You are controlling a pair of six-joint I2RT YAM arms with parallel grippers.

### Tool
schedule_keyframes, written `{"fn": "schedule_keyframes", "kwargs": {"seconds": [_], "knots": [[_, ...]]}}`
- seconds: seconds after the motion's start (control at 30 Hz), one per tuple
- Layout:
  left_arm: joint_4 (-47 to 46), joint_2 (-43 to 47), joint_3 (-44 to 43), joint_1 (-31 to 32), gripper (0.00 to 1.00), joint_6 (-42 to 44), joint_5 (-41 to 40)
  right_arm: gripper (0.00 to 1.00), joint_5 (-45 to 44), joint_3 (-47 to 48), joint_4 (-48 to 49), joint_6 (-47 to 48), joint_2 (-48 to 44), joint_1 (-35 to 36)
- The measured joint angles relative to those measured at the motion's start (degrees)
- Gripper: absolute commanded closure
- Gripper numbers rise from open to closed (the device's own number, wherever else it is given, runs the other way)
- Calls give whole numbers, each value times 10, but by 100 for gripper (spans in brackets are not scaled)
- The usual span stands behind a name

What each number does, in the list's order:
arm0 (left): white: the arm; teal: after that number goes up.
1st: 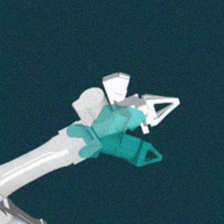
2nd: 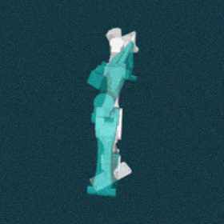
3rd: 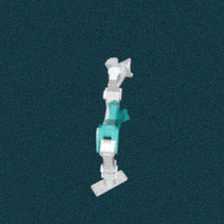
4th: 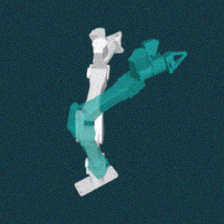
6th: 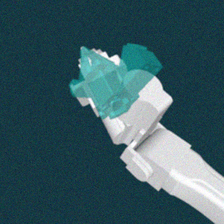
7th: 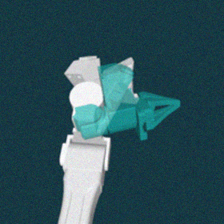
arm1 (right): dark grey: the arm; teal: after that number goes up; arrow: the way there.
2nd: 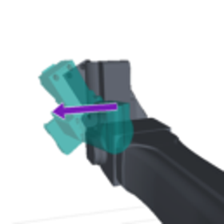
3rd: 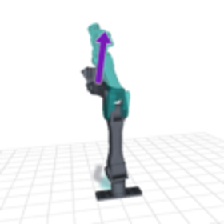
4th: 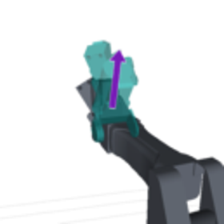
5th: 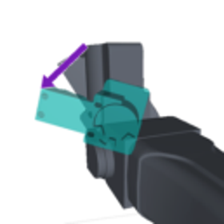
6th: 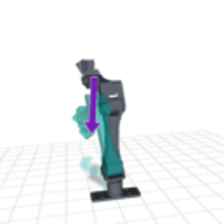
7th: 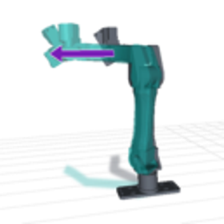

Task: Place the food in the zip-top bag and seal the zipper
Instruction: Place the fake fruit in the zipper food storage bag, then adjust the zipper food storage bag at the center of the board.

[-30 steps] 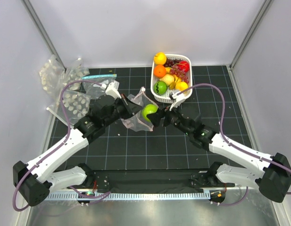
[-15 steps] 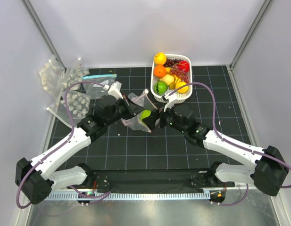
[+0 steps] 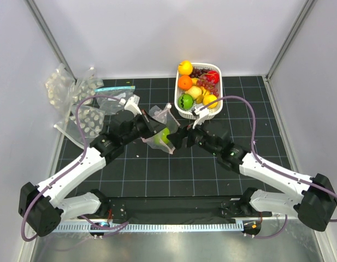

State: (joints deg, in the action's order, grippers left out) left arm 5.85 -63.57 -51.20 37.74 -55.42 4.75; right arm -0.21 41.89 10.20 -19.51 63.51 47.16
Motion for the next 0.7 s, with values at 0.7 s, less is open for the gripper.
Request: {"fn": "schedule_keyframes", "kwargs": {"seconds": [0.7], "knots": [[2, 55, 23, -11, 99, 0, -63, 5, -132, 0, -43, 1, -59, 0]]}}
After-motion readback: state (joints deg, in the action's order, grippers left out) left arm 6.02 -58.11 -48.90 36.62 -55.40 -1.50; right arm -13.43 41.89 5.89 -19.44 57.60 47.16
